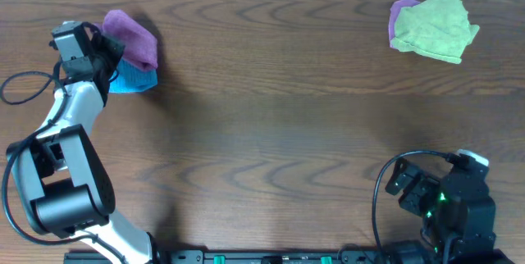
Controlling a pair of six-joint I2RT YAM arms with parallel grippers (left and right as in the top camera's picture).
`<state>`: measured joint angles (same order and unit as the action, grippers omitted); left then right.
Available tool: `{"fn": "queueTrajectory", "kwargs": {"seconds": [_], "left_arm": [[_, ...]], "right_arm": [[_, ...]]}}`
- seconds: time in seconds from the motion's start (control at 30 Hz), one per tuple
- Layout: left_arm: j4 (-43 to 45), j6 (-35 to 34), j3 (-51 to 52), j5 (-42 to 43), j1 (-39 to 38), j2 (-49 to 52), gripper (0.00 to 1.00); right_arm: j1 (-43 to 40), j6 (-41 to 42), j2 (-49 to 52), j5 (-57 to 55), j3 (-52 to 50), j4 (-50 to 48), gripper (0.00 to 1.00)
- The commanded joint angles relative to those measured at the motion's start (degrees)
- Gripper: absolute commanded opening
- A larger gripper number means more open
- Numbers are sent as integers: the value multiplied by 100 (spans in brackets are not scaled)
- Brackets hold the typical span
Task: Fold the cloth
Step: 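Lower the purple cloth onto the blue cloth with the left gripper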
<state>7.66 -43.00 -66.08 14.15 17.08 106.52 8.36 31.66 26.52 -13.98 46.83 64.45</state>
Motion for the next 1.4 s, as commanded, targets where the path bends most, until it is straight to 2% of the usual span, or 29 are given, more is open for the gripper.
{"fn": "queueTrajectory", "kwargs": {"seconds": [0.0, 0.13, 0.17, 0.27, 0.33, 0.47, 0.6, 0.8, 1.13, 1.27, 1.37], "left_arm": [[-59, 125, -127, -151, 94, 101, 10], [-166, 125, -127, -149, 195, 101, 27], [-195, 125, -125, -149, 221, 101, 34], [-280, 125, -125, -146, 295, 101, 70], [-341, 127, -127, -120, 361, 101, 75], [-492, 127, -125, -98, 487, 98, 81], [-662, 131, -127, -39, 597, 94, 81], [-680, 372, -127, 503, 662, 42, 81], [-389, 573, -127, 741, 662, -284, 81], [-127, 575, -127, 1429, 658, -293, 82], [-92, 586, -127, 2009, 654, -444, 98]], "right_arm": [[-46, 87, -15, -76, -17, -13, 99], [-46, 87, -15, -76, -17, -13, 99], [-46, 87, -15, -76, -17, -13, 99], [-46, 87, -15, -76, -17, -13, 99], [-46, 87, -15, -76, -17, -13, 99], [-46, 87, -15, -76, -17, -13, 99], [-46, 87, -15, -76, -17, -13, 99], [-46, 87, -15, -76, -17, -13, 99], [-46, 87, -15, -76, -17, -13, 99], [-46, 87, -15, -76, -17, -13, 99], [-46, 87, -15, -76, -17, -13, 99]]}}
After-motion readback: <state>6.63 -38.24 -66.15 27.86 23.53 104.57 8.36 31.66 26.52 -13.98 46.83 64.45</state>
